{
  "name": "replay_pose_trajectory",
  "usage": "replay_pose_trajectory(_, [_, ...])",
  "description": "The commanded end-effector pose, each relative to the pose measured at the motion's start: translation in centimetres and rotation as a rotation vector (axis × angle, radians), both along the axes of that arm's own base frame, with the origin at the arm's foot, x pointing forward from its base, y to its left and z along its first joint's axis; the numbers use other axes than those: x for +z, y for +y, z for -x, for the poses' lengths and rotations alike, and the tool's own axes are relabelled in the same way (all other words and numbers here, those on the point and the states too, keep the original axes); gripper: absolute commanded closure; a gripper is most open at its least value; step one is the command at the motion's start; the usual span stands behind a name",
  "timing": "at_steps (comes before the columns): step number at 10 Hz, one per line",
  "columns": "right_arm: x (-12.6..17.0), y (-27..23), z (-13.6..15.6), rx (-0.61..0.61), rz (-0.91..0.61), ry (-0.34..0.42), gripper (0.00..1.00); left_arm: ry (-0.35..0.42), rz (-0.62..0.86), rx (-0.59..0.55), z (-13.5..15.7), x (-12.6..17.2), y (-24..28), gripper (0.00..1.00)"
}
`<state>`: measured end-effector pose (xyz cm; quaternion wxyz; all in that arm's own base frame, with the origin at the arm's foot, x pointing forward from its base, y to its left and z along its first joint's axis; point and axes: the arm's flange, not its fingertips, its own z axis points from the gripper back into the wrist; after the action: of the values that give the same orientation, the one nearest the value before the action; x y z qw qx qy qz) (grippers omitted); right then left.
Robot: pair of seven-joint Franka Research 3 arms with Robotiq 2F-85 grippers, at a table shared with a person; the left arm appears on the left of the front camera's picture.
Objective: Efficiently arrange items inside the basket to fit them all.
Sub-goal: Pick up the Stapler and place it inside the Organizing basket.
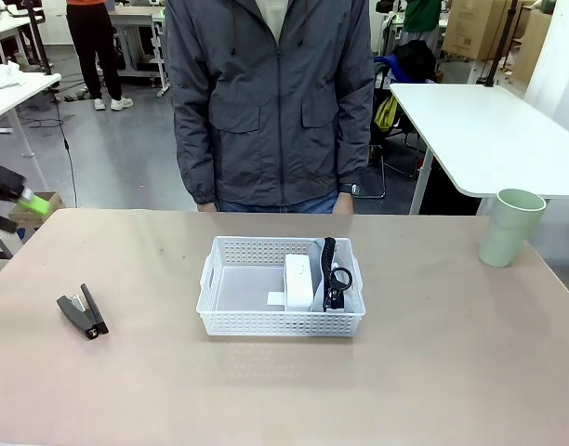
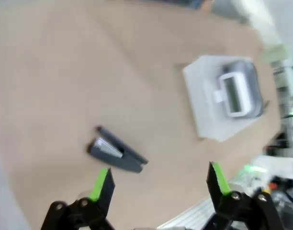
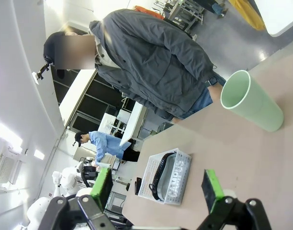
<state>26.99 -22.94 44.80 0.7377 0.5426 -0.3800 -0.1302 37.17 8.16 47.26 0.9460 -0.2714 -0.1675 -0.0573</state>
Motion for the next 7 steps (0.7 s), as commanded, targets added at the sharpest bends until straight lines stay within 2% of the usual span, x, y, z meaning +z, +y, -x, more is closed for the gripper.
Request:
replay_pose_trajectory(1, [0.1, 0.0, 0.0, 0.0, -0.007, -0.017, 0.0, 0.237, -0.231, 0.011, 0.0, -1.3, -3.5, 0.0])
replay_pose_trajectory(2, [0.1, 0.0, 0.0, 0.0, -0.007, -0.017, 0.0, 0.283, -0.316, 0.038, -0.3, -2.2, -5.0, 0.0])
replay_pose_trajectory(4, [0.1, 0.0, 0.0, 0.0, -0.007, -0.017, 0.0, 0.253, -0.395, 0.093, -1.8, -5.3, -8.4, 0.0])
replay_pose_trajectory(5, [0.1, 0.0, 0.0, 0.0, -0.007, -0.017, 0.0, 0.287, -0.485, 0.136, -2.6, -7.6, -9.8, 0.0])
replay_pose_trajectory(6, [0.1, 0.0, 0.0, 0.0, -0.007, -0.017, 0.0, 0.323, -0.506, 0.121, -2.6, -8.9, -10.5, 0.0])
replay_pose_trajectory(7, [0.1, 0.0, 0.0, 0.0, -0.007, -0.017, 0.0, 0.447, -0.533, 0.131, -2.4, -10.2, -10.4, 0.0])
